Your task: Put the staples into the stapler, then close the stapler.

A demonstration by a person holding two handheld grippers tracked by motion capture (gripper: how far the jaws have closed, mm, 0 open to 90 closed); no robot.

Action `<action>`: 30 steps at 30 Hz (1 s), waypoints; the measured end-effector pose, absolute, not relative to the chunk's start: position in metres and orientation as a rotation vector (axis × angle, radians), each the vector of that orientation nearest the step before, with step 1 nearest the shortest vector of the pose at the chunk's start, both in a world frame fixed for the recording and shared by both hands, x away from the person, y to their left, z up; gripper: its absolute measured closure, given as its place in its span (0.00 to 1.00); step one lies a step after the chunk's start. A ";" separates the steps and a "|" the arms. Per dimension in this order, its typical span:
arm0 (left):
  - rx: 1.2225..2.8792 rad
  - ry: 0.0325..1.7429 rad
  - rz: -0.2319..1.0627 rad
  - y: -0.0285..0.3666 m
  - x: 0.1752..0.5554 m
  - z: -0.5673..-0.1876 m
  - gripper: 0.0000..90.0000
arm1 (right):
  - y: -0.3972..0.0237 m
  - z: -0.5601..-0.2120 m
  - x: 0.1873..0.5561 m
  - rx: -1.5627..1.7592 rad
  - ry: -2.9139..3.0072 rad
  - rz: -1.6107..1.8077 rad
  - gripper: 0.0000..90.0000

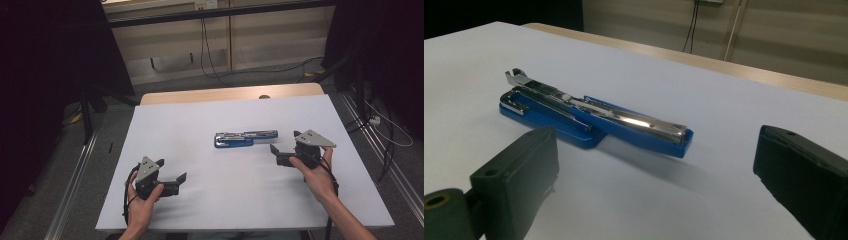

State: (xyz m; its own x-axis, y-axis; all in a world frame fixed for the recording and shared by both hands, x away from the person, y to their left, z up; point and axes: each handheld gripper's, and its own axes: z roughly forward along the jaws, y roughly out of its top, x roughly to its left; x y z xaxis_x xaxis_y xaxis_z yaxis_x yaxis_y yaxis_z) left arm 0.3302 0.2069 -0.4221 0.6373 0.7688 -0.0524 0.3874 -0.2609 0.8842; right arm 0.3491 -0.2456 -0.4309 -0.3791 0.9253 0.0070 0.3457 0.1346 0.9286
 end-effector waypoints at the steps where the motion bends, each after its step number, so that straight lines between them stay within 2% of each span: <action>1: 1.879 0.921 0.488 0.207 0.331 -0.422 0.06 | -0.247 -0.432 0.349 1.223 1.811 1.229 0.04; 14: 1.847 0.953 0.476 0.206 0.340 -0.421 0.07 | -0.244 -0.439 0.356 1.240 1.834 1.205 0.04; 25: 1.857 0.890 0.462 0.168 0.367 -0.419 0.07 | -0.243 -0.442 0.360 1.207 1.877 1.225 0.07; 30: 1.863 0.862 0.448 0.153 0.382 -0.419 0.07 | -0.243 -0.443 0.362 1.212 1.891 1.235 0.12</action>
State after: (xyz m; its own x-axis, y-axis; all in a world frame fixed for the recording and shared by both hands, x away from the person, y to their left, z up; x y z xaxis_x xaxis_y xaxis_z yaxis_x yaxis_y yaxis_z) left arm 0.3817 0.1528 -0.4189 0.6781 0.7317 -0.0692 0.3640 -0.2526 0.8965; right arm 0.3624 -0.2430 -0.4427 -0.4266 0.9043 0.0156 0.3776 0.1624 0.9116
